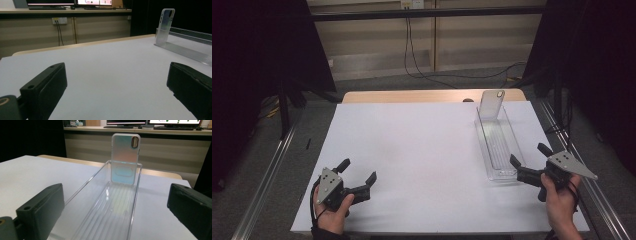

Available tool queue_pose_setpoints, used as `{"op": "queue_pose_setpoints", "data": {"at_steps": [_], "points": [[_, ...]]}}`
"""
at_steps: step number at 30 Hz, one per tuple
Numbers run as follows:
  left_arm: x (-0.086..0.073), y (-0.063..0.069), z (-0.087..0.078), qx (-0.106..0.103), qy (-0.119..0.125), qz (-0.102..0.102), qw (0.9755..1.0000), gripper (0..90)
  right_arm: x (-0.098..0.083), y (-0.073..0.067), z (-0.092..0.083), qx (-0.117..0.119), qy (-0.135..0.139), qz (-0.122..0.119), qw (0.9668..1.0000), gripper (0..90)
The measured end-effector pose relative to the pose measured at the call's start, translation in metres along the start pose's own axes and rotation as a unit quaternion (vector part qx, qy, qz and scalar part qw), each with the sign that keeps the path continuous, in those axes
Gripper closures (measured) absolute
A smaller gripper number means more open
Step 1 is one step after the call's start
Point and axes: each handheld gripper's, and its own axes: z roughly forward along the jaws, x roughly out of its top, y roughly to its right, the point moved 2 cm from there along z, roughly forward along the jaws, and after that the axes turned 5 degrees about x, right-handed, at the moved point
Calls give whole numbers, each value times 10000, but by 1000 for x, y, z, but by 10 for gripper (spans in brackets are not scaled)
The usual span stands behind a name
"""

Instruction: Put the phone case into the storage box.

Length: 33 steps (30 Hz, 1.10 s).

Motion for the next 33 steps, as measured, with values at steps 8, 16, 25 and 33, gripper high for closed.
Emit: {"op": "queue_pose_setpoints", "data": {"at_steps": [8,16,25,33], "points": [[-2,1,-4,11,-50,1,10000,30,-10,-2,-12,-64,-39,19,10000,8],[-3,0,-10,16,-64,3,10000,30,-20,-2,-20,-171,-69,136,9997,20],[-3,-1,-15,80,-58,-38,9999,30,-31,-7,-30,-234,-150,-94,9996,15],[-4,-3,-14,115,-99,-58,9999,30,-35,-5,-29,-196,-278,-47,9994,8]]}}
